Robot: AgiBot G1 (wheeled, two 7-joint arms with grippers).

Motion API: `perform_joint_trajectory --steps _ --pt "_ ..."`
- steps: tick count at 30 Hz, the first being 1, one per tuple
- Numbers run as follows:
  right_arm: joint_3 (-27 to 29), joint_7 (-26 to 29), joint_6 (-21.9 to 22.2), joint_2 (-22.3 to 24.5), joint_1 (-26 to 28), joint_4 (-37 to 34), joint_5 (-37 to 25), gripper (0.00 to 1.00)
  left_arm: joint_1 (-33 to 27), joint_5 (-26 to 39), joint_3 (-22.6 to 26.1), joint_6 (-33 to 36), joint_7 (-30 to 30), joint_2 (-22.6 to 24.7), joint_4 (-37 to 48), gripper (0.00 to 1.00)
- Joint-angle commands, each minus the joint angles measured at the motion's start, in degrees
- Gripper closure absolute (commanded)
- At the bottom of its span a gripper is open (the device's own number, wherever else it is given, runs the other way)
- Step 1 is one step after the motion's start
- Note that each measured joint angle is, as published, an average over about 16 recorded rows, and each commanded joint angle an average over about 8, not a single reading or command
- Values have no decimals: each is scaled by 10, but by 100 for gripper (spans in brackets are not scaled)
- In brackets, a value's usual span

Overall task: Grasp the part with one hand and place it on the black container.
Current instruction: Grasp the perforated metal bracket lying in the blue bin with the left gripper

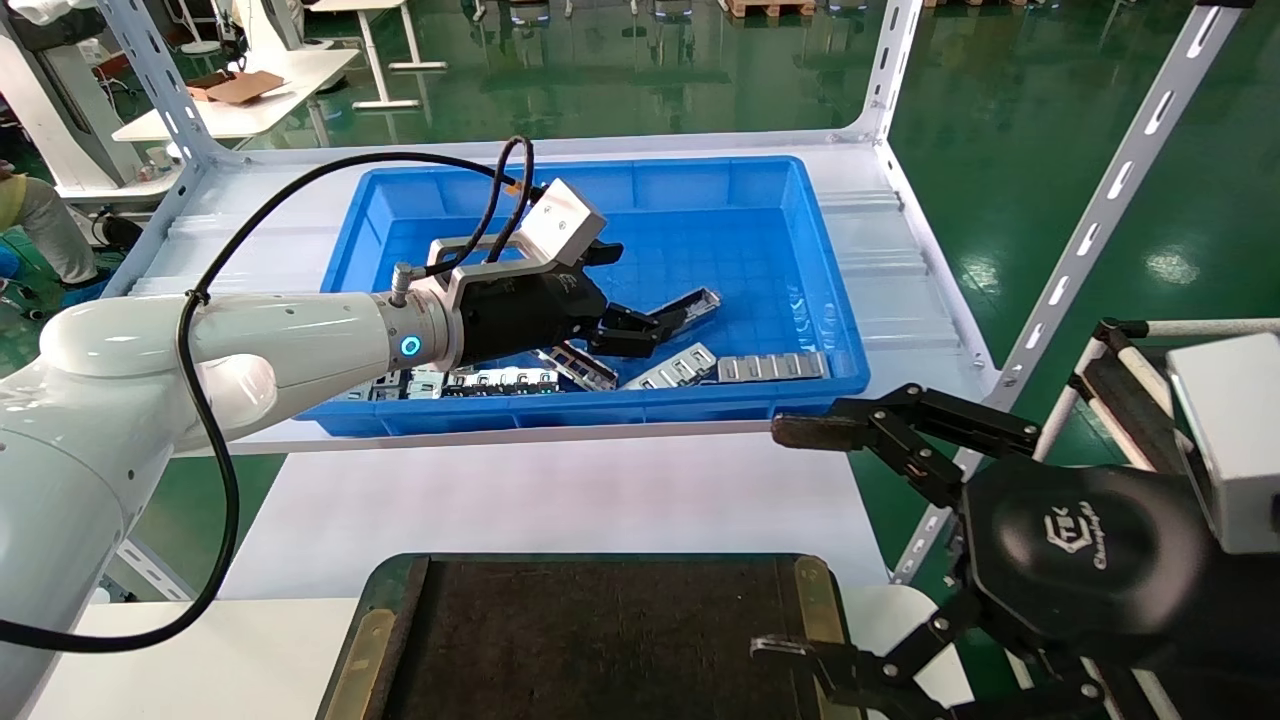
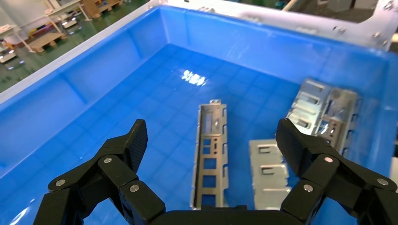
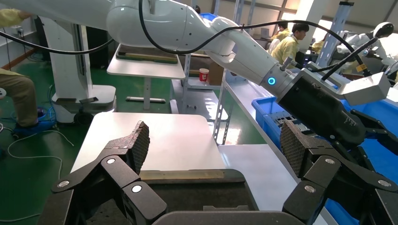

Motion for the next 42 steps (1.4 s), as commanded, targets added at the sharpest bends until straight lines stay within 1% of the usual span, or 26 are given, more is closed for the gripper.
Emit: perform_joint_trajectory --steps 1,11,12,14,15,16,17,18,19,20,22,23,24,25,26,42 --pt "0 0 0 0 0 0 0 0 0 1 5 -8 2 2 3 0" --pt "0 0 0 0 0 0 0 0 15 -9 43 -36 -34 4 -18 0" --pt "0 0 0 0 0 0 0 0 16 -11 47 -39 -39 4 -21 3" --pt "0 0 0 0 0 0 0 0 17 -13 56 -46 -48 4 -26 15" --pt "0 0 0 0 0 0 0 0 18 -15 61 -49 -53 4 -28 23" --pt "0 0 0 0 0 0 0 0 19 -16 65 -52 -58 4 -30 35" --pt "0 0 0 0 0 0 0 3 19 -18 70 -56 -63 4 -33 48" --pt "0 0 0 0 0 0 0 11 20 -20 75 -59 -68 4 -35 60" --pt "0 0 0 0 0 0 0 23 21 -21 80 -63 -73 4 -37 73" --pt "0 0 0 0 0 0 0 36 21 -23 85 -66 -77 4 -39 83" --pt "0 0 0 0 0 0 0 61 23 -26 94 -73 -86 4 -43 96" --pt "0 0 0 0 0 0 0 73 23 -28 99 -76 -90 4 -45 100" --pt "0 0 0 0 0 0 0 86 24 -30 103 -79 -94 4 -47 100" --pt "0 0 0 0 0 0 0 95 25 -32 108 -82 -97 4 -49 100" --pt "0 0 0 0 0 0 0 100 26 -34 112 -85 -101 4 -50 100" --pt "0 0 0 0 0 0 0 100 33 -77 171 -119 -137 2 -62 100"
